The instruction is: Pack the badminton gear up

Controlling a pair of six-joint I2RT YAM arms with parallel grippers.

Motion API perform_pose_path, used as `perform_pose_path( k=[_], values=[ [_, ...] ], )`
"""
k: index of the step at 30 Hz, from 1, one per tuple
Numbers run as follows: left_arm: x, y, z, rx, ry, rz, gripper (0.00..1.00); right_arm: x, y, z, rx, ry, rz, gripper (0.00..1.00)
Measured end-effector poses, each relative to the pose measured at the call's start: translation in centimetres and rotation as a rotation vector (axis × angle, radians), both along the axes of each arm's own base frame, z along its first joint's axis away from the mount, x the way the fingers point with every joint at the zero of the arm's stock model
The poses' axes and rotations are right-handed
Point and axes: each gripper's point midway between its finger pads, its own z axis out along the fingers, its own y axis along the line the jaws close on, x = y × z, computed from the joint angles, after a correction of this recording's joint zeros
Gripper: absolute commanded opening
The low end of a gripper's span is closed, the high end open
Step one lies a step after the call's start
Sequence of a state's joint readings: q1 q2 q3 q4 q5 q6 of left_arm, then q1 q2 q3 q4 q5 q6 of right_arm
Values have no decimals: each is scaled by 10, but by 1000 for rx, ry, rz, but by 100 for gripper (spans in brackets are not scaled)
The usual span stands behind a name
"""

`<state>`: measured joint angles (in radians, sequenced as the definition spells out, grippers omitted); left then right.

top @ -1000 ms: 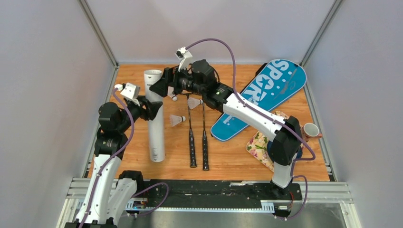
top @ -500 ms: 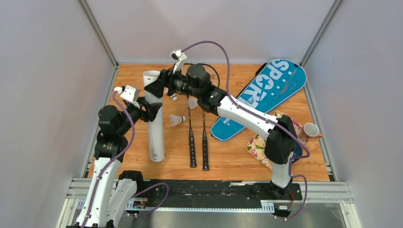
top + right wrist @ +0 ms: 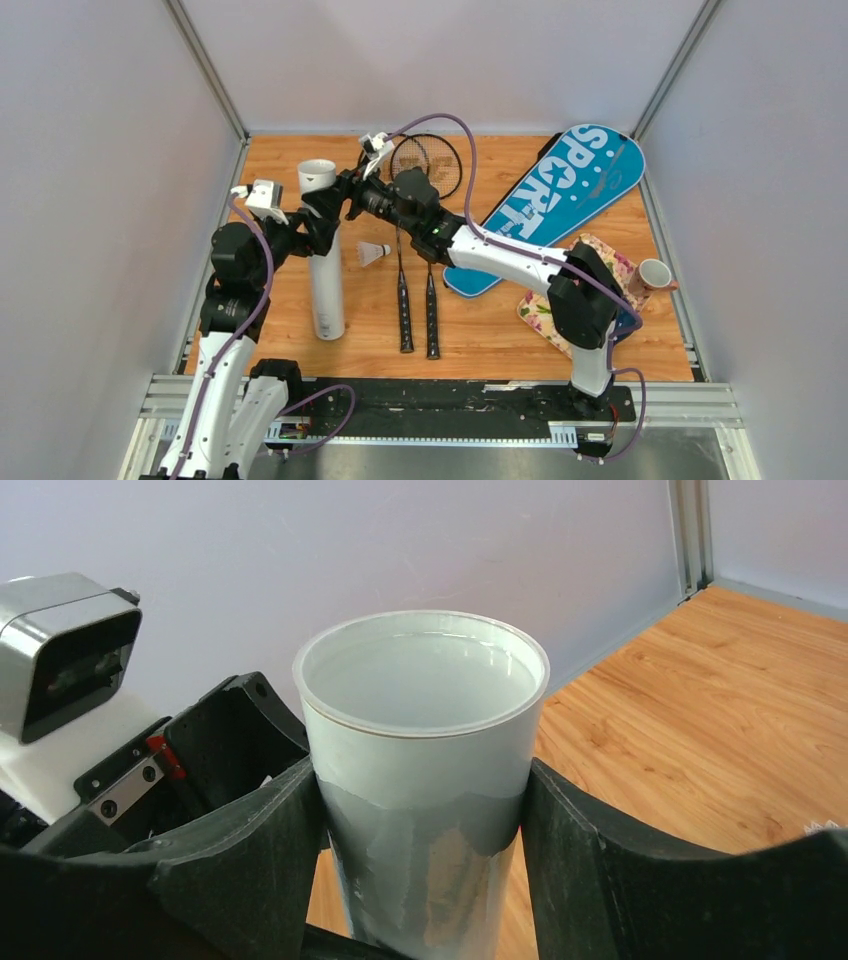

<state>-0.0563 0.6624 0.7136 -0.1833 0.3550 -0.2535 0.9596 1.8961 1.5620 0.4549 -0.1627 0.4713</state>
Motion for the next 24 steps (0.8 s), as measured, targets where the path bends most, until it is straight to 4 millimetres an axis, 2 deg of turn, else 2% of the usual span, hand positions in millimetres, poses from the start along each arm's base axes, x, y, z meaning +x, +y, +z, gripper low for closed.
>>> perform_pose_path(
  k=[4, 13, 18, 22, 24],
  values=[
    [0, 5, -2, -52, 36, 52, 95, -1, 2, -1, 21, -20, -36, 41],
    [-7, 13, 5, -162, 86, 148, 92, 2, -1, 7, 75, -60, -121, 41],
    [-21, 15, 23, -210, 47, 162, 95, 6, -4, 14, 87, -94, -157, 42],
    [-34, 16, 40, -174, -46, 138, 99, 6, -5, 18, 96, -112, -156, 44],
    [-34, 14, 41, -120, -73, 112, 99, 5, -5, 20, 106, -120, -153, 44]
  ],
)
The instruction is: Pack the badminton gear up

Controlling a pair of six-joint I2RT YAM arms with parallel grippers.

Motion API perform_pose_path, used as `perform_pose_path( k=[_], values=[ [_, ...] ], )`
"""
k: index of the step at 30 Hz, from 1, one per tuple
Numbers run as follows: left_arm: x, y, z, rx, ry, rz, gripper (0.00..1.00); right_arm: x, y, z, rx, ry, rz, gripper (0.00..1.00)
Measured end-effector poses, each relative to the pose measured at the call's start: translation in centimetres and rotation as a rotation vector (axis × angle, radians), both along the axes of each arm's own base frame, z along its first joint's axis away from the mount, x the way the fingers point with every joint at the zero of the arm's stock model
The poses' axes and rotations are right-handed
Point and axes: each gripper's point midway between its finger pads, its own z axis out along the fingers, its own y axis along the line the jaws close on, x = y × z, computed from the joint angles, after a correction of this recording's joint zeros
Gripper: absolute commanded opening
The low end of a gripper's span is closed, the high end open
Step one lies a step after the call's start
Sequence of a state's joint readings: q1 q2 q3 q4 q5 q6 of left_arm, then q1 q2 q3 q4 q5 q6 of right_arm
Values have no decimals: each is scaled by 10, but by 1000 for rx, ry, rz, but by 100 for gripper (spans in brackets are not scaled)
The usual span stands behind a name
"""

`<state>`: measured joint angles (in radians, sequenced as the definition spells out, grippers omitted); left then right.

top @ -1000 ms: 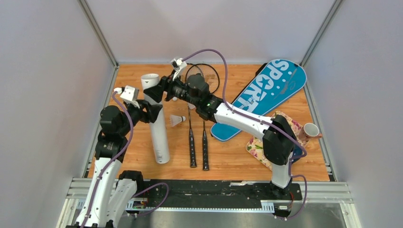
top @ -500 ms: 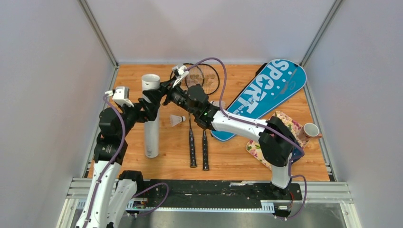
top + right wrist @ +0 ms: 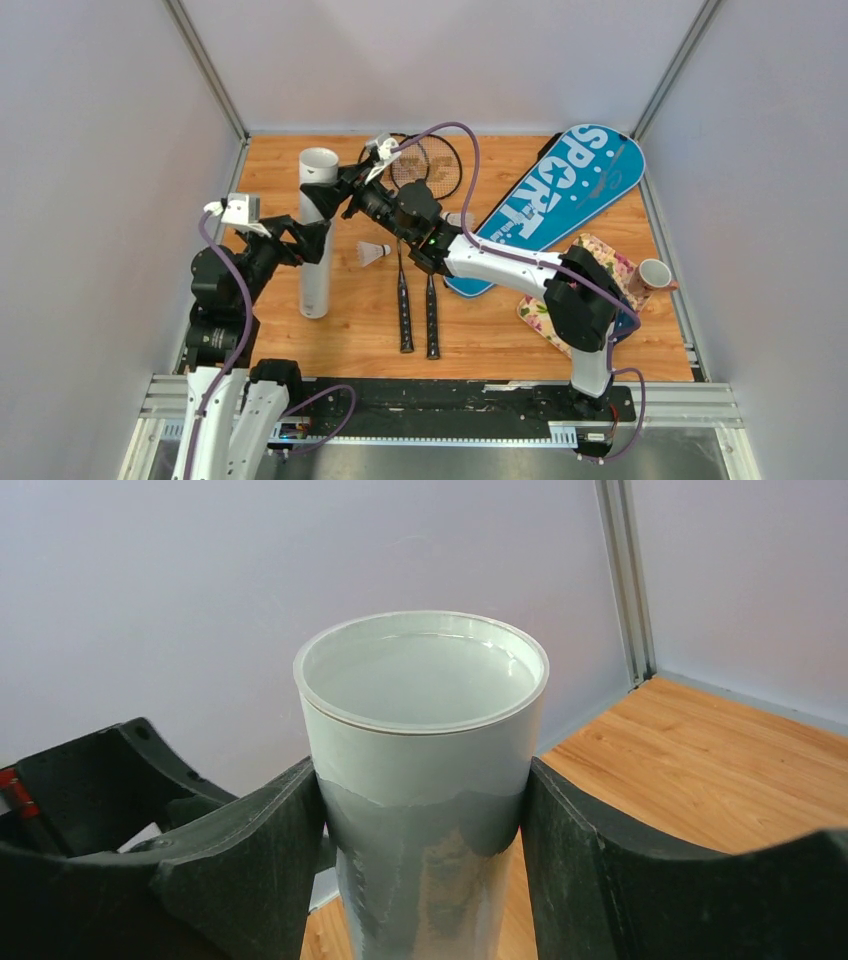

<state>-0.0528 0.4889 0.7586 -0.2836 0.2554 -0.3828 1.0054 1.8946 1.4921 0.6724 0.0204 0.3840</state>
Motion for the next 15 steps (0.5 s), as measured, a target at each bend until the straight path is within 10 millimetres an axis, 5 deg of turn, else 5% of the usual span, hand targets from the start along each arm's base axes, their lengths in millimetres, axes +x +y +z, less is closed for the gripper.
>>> perform_pose_path(
  k=[8, 15],
  values=[
    [32, -3, -28, 205, 19, -69, 97, -9, 3, 7, 22, -22, 50, 44],
    [43, -9, -40, 299, -70, -128, 82, -12, -1, 7, 24, -19, 56, 48]
  ],
)
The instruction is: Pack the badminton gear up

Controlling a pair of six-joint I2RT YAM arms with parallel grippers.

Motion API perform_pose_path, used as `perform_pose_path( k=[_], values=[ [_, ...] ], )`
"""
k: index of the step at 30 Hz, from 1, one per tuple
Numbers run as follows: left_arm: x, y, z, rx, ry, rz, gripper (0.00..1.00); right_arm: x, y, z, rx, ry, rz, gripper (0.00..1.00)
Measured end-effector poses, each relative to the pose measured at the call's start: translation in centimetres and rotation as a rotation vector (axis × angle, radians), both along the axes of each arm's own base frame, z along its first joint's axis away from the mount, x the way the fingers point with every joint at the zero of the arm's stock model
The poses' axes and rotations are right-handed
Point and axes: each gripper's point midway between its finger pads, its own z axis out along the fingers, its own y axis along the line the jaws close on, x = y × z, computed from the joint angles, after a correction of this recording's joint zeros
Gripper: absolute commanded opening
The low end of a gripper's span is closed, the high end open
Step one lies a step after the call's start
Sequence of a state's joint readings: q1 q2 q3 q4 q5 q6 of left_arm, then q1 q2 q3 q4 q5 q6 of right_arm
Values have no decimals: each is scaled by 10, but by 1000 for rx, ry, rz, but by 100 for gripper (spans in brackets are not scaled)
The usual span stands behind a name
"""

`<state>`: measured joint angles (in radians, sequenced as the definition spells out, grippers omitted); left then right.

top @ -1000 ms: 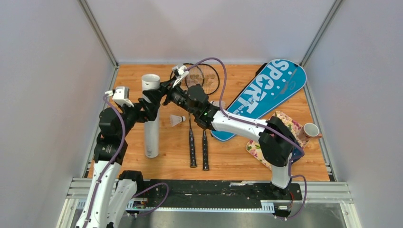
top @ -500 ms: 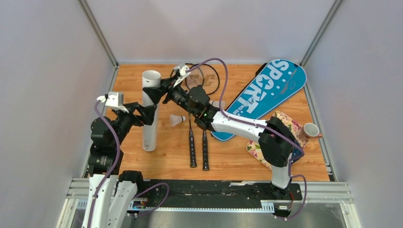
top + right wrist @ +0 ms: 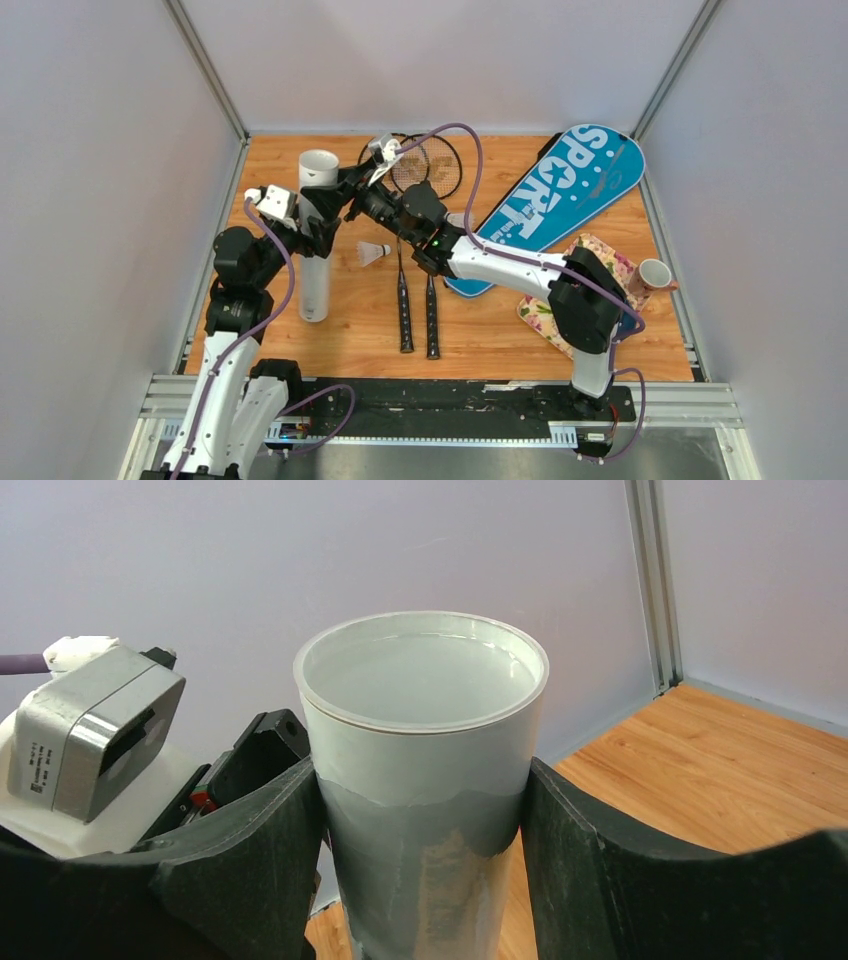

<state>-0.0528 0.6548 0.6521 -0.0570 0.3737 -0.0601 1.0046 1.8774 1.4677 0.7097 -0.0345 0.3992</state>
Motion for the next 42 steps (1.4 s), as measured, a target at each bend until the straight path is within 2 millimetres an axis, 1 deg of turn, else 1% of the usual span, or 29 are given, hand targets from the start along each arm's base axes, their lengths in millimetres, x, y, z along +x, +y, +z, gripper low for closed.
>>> perform_pose_path(
  k=[2, 3, 5, 6, 7, 8, 9, 11, 13, 15, 19, 22, 27, 29, 30, 32, 33, 35, 37, 39, 42],
  values=[
    [1, -5, 3, 10, -25, -34, 80, -1, -2, 1, 1, 0, -2, 49],
    [1, -7, 5, 16, -40, -46, 73, -1, -4, 2, 4, -1, -3, 49],
    [1, -11, 8, 25, -70, -76, 70, -1, -6, 4, 8, -3, -5, 50],
    [2, -11, 8, 30, -80, -77, 65, -2, -6, 5, 11, -4, -5, 57],
    [2, -11, 8, 35, -88, -82, 63, -2, -7, 5, 12, -5, -6, 64],
    [2, -12, 7, 40, -92, -86, 59, -1, -7, 4, 11, -5, -5, 69],
    [2, -12, 6, 44, -94, -86, 58, -1, -7, 3, 9, -3, -5, 77],
    [3, -11, 3, 58, -96, -86, 57, -1, -7, 1, 4, 7, -3, 82],
    [4, -9, -1, 78, -105, -79, 53, -3, -8, 1, -3, 25, 1, 85],
    [4, -8, -7, 99, -117, -76, 50, -5, -12, 2, -24, 44, 3, 91],
    [0, -7, -18, 138, -142, -87, 48, -11, -29, 5, -86, 107, 5, 91],
    [-5, -8, -18, 160, -200, -96, 47, -19, -46, 7, -162, 155, 30, 90],
    [-17, -10, -19, 202, -266, -117, 46, -40, -88, 3, -357, 193, 63, 84],
    [-19, -12, -21, 224, -272, -136, 45, -50, -104, 6, -416, 193, 71, 78],
    [-21, -13, -22, 236, -273, -146, 45, -57, -111, 8, -446, 194, 81, 69],
    [-24, -15, -24, 254, -281, -168, 44, -69, -122, 19, -484, 195, 104, 58],
    [-25, -16, -25, 259, -287, -175, 44, -75, -125, 28, -494, 201, 123, 53],
    [-29, -19, -26, 263, -306, -192, 42, -85, -126, 47, -491, 199, 159, 51],
    [-33, -21, -27, 263, -325, -205, 41, -92, -124, 59, -488, 204, 182, 51],
    [-35, -23, -28, 260, -339, -218, 40, -97, -119, 60, -499, 214, 200, 52],
    [-37, -25, -28, 259, -354, -226, 38, -106, -106, 45, -545, 241, 229, 54]
  ],
)
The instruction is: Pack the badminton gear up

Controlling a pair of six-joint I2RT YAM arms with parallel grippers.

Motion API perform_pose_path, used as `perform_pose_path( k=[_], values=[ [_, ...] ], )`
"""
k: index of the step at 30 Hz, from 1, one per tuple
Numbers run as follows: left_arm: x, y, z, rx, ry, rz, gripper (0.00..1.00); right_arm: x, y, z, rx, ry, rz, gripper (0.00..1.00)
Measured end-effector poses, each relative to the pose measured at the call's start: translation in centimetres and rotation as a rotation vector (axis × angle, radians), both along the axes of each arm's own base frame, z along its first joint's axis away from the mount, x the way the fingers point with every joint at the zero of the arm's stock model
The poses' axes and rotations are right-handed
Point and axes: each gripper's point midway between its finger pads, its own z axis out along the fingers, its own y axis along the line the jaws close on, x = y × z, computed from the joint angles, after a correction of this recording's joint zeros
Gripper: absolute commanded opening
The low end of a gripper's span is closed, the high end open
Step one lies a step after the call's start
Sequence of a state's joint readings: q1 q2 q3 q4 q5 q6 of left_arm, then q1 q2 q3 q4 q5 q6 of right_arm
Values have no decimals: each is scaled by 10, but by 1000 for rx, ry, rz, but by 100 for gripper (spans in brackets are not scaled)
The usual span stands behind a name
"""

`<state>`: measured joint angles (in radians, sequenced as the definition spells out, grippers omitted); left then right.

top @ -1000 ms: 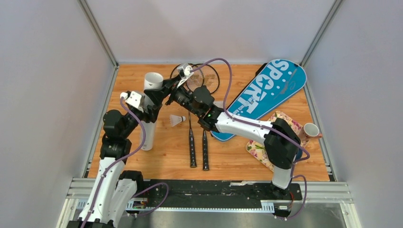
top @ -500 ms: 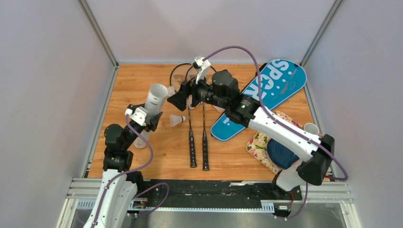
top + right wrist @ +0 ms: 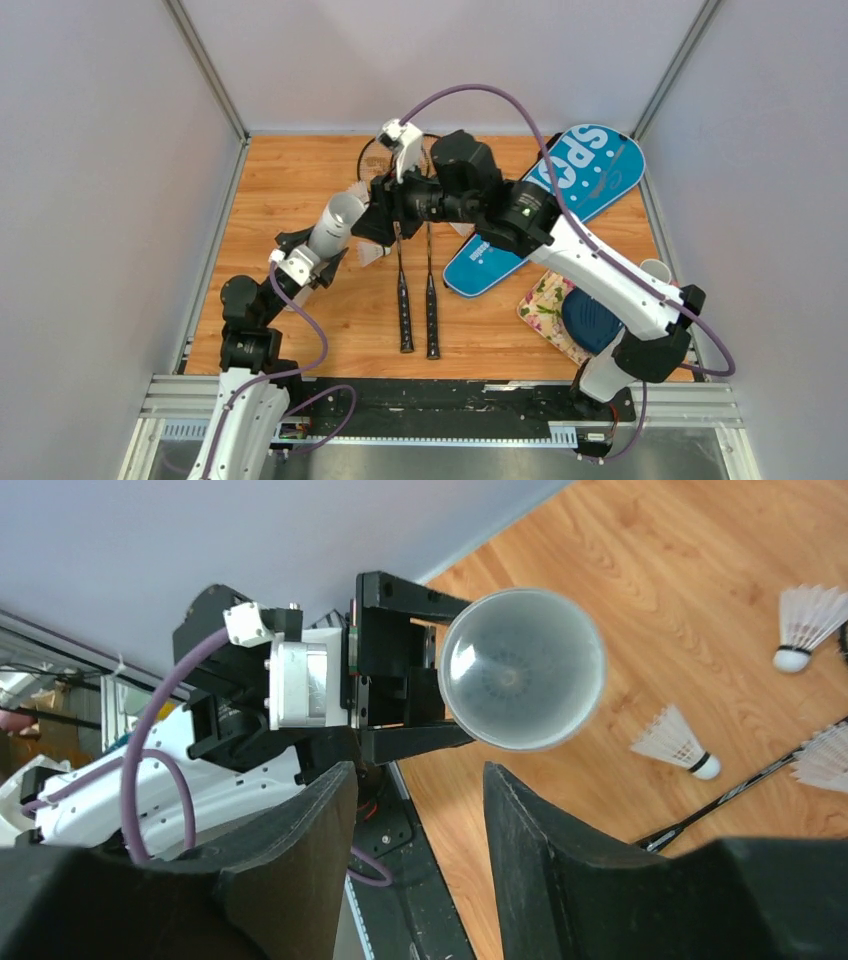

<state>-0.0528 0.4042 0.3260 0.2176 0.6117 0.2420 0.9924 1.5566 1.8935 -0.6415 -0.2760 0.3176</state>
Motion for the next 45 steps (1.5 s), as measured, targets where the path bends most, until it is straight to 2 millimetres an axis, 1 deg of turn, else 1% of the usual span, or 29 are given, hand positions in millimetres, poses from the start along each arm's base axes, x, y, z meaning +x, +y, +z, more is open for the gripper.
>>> perform_pose_path(
  k=[2, 6, 9, 13, 17, 19, 23, 26, 28, 30, 32, 35, 36, 39, 45],
  values=[
    [-1, -1, -1, 0, -7, -5, 37, -7, 13, -19, -51, 23, 17, 55],
    [-2, -2, -1, -2, -19, -16, 36, -10, 26, -49, -133, 39, 15, 55],
    [-3, -3, -1, -5, -27, -22, 36, -7, 27, -57, -163, 27, -6, 54],
    [-5, -4, -1, -12, -43, -24, 36, -4, 25, -58, -179, 9, -27, 55],
    [-7, -4, -1, -15, -59, -27, 36, -5, 22, -55, -197, -9, -40, 57],
    [-8, -4, -1, -18, -65, -26, 36, -8, 21, -50, -189, -20, -40, 60],
    [-8, -4, -1, -22, -75, -28, 36, -7, 20, -43, -181, -38, -50, 59],
    [-10, -5, -1, -22, -80, -34, 36, 0, 28, -28, -153, -67, -61, 57],
    [-11, -5, -1, -22, -86, -36, 36, 7, 36, -17, -129, -91, -72, 56],
    [-12, -5, -1, -22, -92, -39, 36, 10, 39, -16, -127, -99, -77, 51],
    [-13, -5, -2, -23, -94, -39, 36, 12, 42, -22, -141, -96, -77, 49],
    [-13, -6, -2, -23, -96, -39, 36, 14, 47, -31, -160, -87, -75, 41],
    [-13, -5, -2, -23, -96, -39, 36, 14, 48, -34, -163, -82, -73, 36],
    [-13, -5, -2, -25, -97, -39, 35, 14, 49, -34, -157, -76, -73, 27],
    [-13, -4, -1, -29, -98, -32, 34, 11, 54, -33, -133, -64, -69, 27]
  ],
)
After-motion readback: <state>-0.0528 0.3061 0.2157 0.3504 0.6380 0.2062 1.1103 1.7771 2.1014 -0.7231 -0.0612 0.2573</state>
